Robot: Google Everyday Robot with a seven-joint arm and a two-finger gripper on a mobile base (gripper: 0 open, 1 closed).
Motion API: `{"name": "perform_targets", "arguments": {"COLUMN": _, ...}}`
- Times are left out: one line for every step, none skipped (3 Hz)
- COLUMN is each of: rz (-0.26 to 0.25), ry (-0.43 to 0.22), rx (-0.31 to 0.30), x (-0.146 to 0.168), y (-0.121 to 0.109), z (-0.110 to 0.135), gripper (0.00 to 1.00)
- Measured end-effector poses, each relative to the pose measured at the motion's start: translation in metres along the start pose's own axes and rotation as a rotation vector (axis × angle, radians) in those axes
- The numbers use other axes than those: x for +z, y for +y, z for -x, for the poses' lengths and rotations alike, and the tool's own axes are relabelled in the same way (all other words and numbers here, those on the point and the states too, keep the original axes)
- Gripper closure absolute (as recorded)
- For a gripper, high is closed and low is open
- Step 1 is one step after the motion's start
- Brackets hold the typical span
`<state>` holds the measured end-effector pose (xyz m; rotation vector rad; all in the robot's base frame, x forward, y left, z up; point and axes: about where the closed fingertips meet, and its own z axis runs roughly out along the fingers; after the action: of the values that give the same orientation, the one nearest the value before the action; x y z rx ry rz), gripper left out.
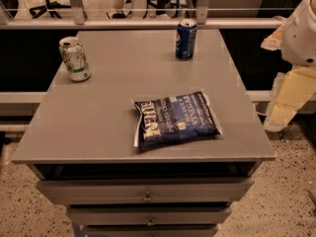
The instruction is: Knock 7up can over
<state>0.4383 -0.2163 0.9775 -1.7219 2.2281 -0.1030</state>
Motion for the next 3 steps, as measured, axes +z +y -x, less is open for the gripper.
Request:
{"name": "perform_targets", "arguments": {"rz": 0.013, "ry": -0.051, "rx": 0.001, "x": 0.014, "y": -0.004, "z": 0.011, "gripper": 0.0}}
{"name": "perform_targets", "arguments": {"rz": 0.043, "ry": -0.14, "rx": 0.001, "x": 0.04, "y": -0.012, "z": 0.03, "gripper": 0.0}}
{"name": "perform_targets", "arguments": {"rz": 0.104, "ry": -0.306, "rx": -0.015, "x": 0.087, "y": -0.023, "z": 0.088, "gripper": 0.0}}
